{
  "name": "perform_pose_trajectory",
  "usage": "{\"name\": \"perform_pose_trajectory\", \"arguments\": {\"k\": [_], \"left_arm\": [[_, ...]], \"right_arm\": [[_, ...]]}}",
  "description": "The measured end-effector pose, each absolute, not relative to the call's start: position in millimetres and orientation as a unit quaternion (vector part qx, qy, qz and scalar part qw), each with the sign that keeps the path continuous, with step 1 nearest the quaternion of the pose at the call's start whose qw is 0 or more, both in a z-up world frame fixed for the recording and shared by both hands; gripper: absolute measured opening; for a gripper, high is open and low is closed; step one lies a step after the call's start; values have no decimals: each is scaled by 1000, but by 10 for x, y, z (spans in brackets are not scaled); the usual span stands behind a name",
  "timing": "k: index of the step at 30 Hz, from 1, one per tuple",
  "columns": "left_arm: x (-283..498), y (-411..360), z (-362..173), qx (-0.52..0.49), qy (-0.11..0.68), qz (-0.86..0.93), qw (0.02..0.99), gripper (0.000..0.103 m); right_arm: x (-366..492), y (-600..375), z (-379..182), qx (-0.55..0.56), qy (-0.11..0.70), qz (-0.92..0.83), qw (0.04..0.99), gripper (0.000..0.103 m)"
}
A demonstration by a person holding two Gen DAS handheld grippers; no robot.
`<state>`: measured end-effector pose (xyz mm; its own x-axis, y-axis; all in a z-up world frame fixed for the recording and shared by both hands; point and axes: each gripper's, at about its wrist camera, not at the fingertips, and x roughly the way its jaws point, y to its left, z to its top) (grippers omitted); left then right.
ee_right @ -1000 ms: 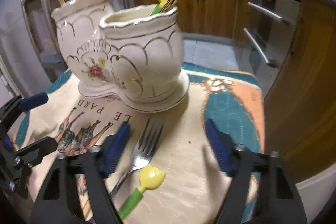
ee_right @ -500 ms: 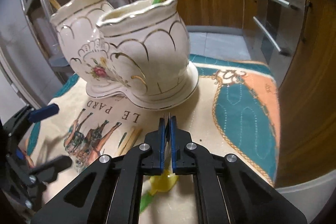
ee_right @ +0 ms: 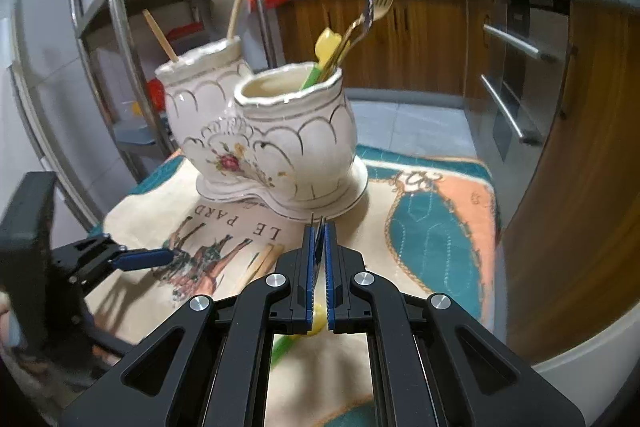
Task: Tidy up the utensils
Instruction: 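Grasp a fourth chopstick with the left tool while the right tool lifts the fork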
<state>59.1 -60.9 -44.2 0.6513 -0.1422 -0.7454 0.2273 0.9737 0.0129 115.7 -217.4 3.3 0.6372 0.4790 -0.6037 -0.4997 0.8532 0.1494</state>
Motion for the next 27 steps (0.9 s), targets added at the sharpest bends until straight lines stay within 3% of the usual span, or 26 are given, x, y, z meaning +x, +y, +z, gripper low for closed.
{"name": "perform_pose_trajectory", "arguments": {"k": [3, 9, 11, 13, 21, 27], "left_arm": [[628, -613, -438, 52, 411, -104, 904, 78], [820, -683, -416, 70, 431, -110, 893, 59], [860, -685, -390, 74, 436, -122, 889, 29], [891, -666, -371, 76, 442, -128, 885, 14], [891, -631, -360, 112, 454, -137, 873, 13], [916, -611, -376, 95, 452, -126, 878, 21]], "right_arm": [[1097, -2293, 118, -8, 309, 274, 911, 5], [989, -2415, 243, -6, 263, 288, 921, 4], [971, -2432, 258, -8, 256, 293, 921, 4], [947, -2447, 276, -8, 251, 297, 921, 4], [844, -2498, 375, 2, 216, 298, 930, 3], [718, -2455, 468, -11, 177, 286, 942, 3]]}}
